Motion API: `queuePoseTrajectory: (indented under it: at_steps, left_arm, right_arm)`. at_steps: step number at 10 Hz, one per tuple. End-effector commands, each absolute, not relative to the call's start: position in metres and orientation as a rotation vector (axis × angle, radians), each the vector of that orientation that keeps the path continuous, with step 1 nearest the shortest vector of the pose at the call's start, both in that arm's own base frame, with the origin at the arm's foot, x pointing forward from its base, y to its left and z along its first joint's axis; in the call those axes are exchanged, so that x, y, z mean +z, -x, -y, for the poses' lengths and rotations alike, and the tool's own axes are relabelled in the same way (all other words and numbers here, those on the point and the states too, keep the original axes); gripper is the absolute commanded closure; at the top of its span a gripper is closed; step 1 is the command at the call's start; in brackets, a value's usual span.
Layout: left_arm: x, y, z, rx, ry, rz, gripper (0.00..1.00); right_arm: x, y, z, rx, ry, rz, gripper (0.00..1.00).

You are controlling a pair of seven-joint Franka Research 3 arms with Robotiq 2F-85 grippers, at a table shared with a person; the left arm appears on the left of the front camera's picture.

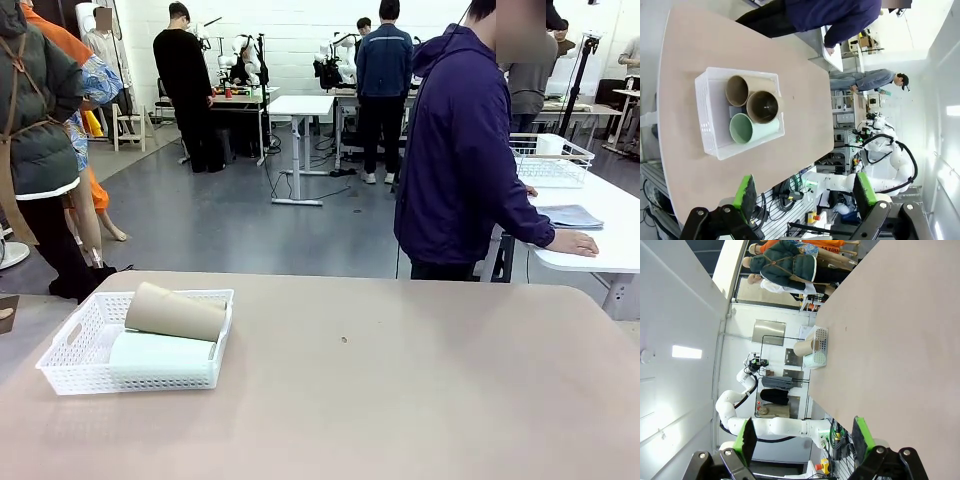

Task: Clean and organize the cups into the basket.
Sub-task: Move the Organizing basket back to the left side of the table.

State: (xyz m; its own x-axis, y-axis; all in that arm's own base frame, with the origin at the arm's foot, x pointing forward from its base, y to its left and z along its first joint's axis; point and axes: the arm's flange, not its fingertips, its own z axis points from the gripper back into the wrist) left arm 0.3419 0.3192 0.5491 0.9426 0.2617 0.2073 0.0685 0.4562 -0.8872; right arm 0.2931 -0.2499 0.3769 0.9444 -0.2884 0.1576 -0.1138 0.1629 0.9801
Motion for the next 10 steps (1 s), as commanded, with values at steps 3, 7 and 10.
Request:
queuePoseTrajectory:
  at_steps: [3, 7, 10]
  left_arm:
    - [0.549, -0.3399, -0.3207, 0.122, 1.097, 0.334, 0.0]
    - [0.549, -0.3399, -0.3207, 0.122, 1.097, 0.334, 0.0]
    - [0.549, -0.3399, -0.3207, 0.122, 1.097, 0.334, 0.0]
  right_arm:
    - [0.3782, -0.2911, 0.2467, -0.137, -1.398, 0.333, 0.0]
    - [0.3782, -0.2911, 0.2467, -0.137, -1.398, 0.333, 0.0]
    - [0.3782, -0.2911, 0.2467, -0.137, -1.398, 0.333, 0.0]
